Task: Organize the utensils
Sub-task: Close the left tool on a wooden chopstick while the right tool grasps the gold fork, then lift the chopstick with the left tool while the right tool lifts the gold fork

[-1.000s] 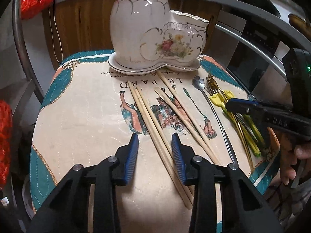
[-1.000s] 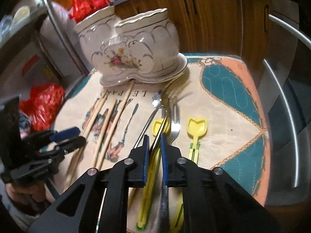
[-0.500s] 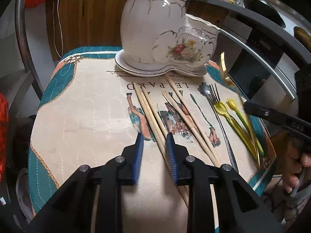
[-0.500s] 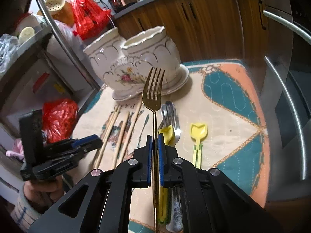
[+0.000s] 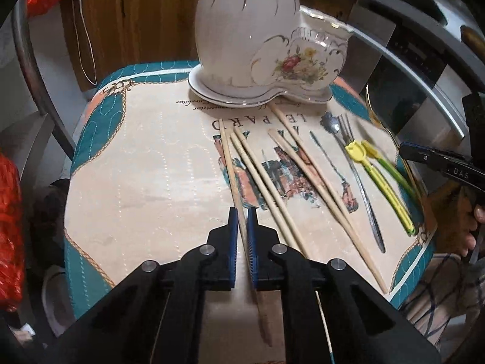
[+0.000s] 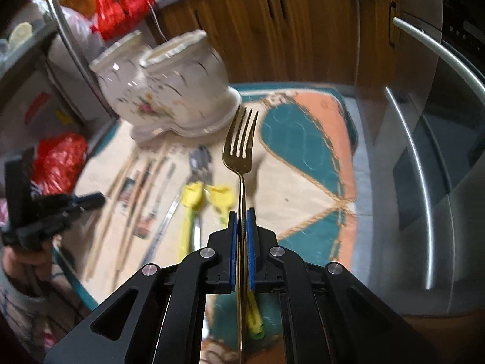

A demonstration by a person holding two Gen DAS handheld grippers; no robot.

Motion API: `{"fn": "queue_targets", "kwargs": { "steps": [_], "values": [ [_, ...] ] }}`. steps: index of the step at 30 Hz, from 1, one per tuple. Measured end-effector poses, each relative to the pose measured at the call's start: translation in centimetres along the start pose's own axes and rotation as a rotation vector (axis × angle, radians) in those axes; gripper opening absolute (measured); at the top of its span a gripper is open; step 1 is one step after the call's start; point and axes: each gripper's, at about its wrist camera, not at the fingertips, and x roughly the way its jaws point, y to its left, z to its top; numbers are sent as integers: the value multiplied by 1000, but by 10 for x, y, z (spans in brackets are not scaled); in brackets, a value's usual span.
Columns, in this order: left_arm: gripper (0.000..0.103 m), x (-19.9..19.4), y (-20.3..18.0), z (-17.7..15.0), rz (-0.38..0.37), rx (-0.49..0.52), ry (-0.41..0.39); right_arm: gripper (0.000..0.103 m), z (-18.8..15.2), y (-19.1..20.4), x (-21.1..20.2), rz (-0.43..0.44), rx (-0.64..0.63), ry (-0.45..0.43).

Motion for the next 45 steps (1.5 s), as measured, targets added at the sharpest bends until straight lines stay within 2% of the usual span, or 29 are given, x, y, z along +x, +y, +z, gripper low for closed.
{"fn": "queue_targets", "kwargs": {
  "steps": [4, 8, 10, 16, 19, 28, 30, 31, 37, 40, 43, 45],
  "values": [
    [10, 7, -8, 16, 47, 89, 104, 4, 3, -1, 10, -38, -37, 75],
    [29, 15, -13, 32, 59, 129, 203, 4, 17, 8, 19, -73, -118, 204],
    [31, 19, -15, 39, 69, 147, 248, 4, 23, 15, 24, -99, -159, 263],
    [31, 23, -18, 49, 81, 164, 296, 9, 31, 32, 41, -167, -282, 411],
    [31, 23, -16, 49, 76, 167, 299, 10, 28, 37, 43, -175, -299, 430],
    [27, 33, -14, 58, 70, 167, 341, 8, 33, 41, 49, -179, -326, 485],
    [16, 33, -14, 59, 71, 162, 343, 7, 36, 40, 51, -179, -321, 484],
    [6, 33, -13, 59, 69, 155, 342, 7, 35, 42, 50, -175, -320, 481],
    [4, 22, 4, 49, -14, 82, 270, 7, 35, 47, 30, -113, -315, 404],
    [4, 9, 11, 42, -62, 51, 199, 7, 38, 52, 6, -79, -324, 307],
    [4, -18, 17, 36, -84, 32, 62, 7, 42, 55, -16, -42, -319, 200],
    [4, -42, 19, 33, -118, 16, -69, 7, 44, 53, -32, -17, -307, 107]
  ]
}}
